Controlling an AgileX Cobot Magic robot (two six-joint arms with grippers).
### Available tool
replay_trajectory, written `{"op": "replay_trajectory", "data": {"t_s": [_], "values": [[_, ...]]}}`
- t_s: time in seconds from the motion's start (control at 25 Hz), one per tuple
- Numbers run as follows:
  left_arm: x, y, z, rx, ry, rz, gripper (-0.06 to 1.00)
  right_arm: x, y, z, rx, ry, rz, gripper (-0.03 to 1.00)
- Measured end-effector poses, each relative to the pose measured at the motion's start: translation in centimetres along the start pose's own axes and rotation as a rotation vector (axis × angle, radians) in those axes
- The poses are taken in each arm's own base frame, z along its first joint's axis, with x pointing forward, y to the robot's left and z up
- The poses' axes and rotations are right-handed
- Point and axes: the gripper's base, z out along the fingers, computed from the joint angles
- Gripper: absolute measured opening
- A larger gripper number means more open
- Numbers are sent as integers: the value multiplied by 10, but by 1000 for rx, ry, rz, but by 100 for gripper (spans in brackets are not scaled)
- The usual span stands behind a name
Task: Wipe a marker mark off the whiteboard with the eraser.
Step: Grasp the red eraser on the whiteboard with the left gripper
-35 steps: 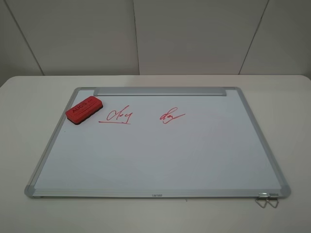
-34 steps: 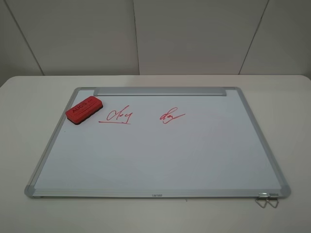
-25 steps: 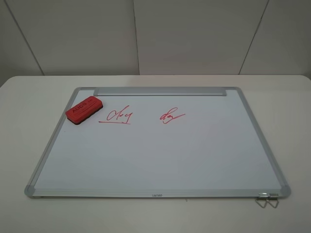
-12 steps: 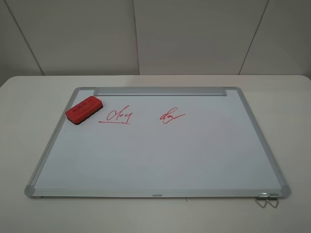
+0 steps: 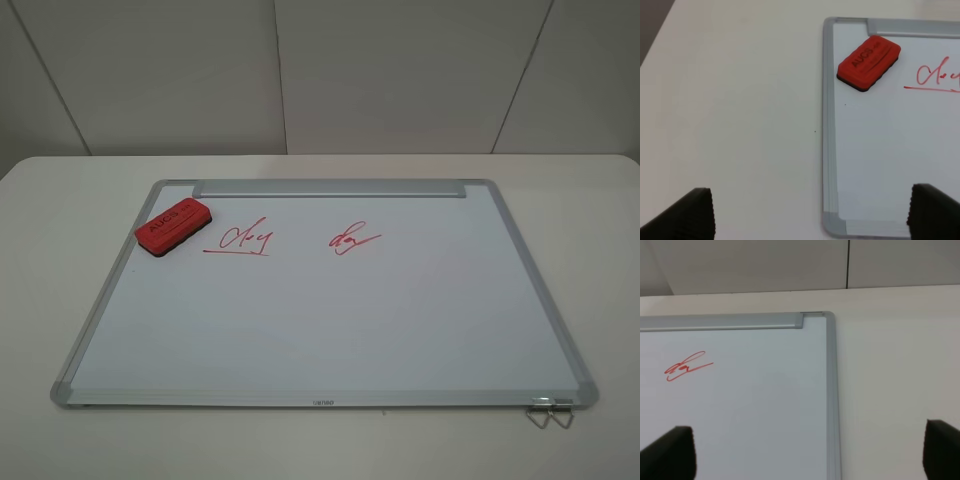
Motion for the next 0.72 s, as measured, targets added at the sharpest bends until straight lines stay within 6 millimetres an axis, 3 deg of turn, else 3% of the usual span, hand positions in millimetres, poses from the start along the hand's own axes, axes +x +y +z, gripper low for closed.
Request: {"op": "replay_trajectory", "data": {"t_s": [0.16,0.28,0.44,0.72], "values": [[-37,-2,26,44,56,39,77,0,0,0,0,0,0,83],[-66,-6,58,65,131,62,77,0,0,0,0,0,0,83],[-98,-11,118,79,306,137,77,0,0,0,5,0,-3,83],[-129,-21,244,134,570,199,77,0,0,0,0,0,0,83]]}}
